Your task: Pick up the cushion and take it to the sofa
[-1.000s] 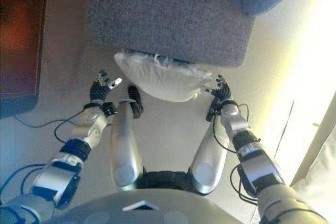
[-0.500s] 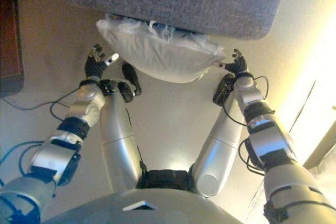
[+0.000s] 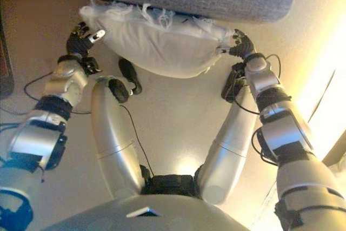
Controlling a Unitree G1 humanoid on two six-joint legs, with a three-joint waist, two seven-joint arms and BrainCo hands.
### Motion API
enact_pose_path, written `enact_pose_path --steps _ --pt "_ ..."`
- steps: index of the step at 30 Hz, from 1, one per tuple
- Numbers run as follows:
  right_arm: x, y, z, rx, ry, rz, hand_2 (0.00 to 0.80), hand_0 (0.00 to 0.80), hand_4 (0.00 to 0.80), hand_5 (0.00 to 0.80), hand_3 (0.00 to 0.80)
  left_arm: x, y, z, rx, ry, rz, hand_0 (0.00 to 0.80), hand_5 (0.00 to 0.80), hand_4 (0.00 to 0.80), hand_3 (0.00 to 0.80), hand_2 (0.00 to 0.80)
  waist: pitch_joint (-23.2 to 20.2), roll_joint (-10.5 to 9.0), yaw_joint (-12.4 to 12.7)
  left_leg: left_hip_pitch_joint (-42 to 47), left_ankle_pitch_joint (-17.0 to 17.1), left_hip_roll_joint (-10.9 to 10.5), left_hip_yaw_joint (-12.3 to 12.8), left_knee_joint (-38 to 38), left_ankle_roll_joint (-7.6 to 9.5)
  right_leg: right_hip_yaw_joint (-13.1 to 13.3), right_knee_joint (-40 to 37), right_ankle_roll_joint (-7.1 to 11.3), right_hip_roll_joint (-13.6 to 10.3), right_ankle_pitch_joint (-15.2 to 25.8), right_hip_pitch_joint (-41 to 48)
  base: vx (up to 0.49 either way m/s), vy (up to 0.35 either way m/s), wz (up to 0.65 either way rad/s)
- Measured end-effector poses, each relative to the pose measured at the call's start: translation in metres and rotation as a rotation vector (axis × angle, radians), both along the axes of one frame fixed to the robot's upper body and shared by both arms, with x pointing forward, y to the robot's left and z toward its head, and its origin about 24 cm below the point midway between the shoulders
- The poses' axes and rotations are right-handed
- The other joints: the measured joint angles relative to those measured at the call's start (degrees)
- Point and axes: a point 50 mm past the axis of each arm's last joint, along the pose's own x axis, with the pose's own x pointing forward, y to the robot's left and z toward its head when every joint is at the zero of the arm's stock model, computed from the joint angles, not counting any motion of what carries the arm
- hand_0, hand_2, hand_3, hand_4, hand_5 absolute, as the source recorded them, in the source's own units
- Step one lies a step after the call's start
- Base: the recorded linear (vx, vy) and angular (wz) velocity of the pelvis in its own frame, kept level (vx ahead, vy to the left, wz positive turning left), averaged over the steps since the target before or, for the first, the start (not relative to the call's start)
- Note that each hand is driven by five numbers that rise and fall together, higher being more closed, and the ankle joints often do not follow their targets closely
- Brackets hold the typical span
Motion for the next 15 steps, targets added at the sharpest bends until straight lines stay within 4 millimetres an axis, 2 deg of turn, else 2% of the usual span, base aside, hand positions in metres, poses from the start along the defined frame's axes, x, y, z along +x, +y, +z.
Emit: enact_pose_path --steps 4,11,12,13,14,15 --pt "0.005 0.007 0.011 -0.076 0.001 0.048 0.0 0.0 0.0 0.0 0.0 0.003 0.002 0.008 0.042 0.025 -0.074 0.0 0.0 0.0 0.0 0.0 0.0 0.0 -0.96 -0.16 -0.03 0.09 0.37 -0.38 -0.01 0.22 -0.23 0.02 0.11 -0.01 -0.56 -0.041 0.079 -0.02" --pt "0.011 0.014 0.021 -0.167 0.039 0.089 0.0 0.0 0.0 0.0 0.0 0.008 -0.004 0.01 0.05 0.078 -0.178 0.0 0.0 0.0 0.0 0.0 0.05 0.09 -0.8 -0.11 -0.46 0.93 1.74 -1.61 0.23 0.45 -2.01 0.01 0.83 0.3 -1.12 -0.054 0.029 -0.05" --pt "0.012 0.016 0.023 -0.185 0.045 0.102 0.144 0.144 0.144 0.144 0.144 0.01 -0.008 0.014 0.063 0.083 -0.203 0.0 0.0 0.0 0.0 0.0 0.06 0.08 -0.71 -0.14 -0.49 0.95 1.76 -1.82 0.2 0.31 -2.23 0.01 0.83 0.3 -1.11 -0.036 -0.02 0.0" --pt "0.013 0.018 0.025 -0.202 0.048 0.113 0.675 0.675 0.675 0.675 0.675 0.012 -0.011 0.018 0.076 0.082 -0.222 0.069 0.069 0.069 0.069 0.069 0.07 0.07 -0.68 -0.21 -0.5 0.99 1.79 -1.92 0.19 0.21 -2.34 0.03 0.83 0.28 -1.13 0.0 0.0 0.0" --pt "0.014 0.021 0.027 -0.204 0.046 0.123 0.8 0.8 0.8 0.8 0.8 0.015 -0.014 0.023 0.084 0.074 -0.24 0.489 0.489 0.489 0.489 0.489 0.08 0.06 -0.7 -0.31 -0.62 1.02 1.78 -1.89 0.16 0.17 -2.36 0.1 0.83 0.22 -1.19 0.0 0.0 0.0" --pt "0.015 0.023 0.03 -0.214 0.045 0.136 0.8 0.8 0.8 0.8 0.8 0.016 -0.016 0.027 0.093 0.069 -0.253 0.8 0.8 0.8 0.8 0.8 0.09 0.05 -0.73 -0.47 -0.68 1.04 1.82 -1.9 0.17 0.12 -2.43 0.11 0.85 0.22 -1.33 0.0 0.0 0.0"
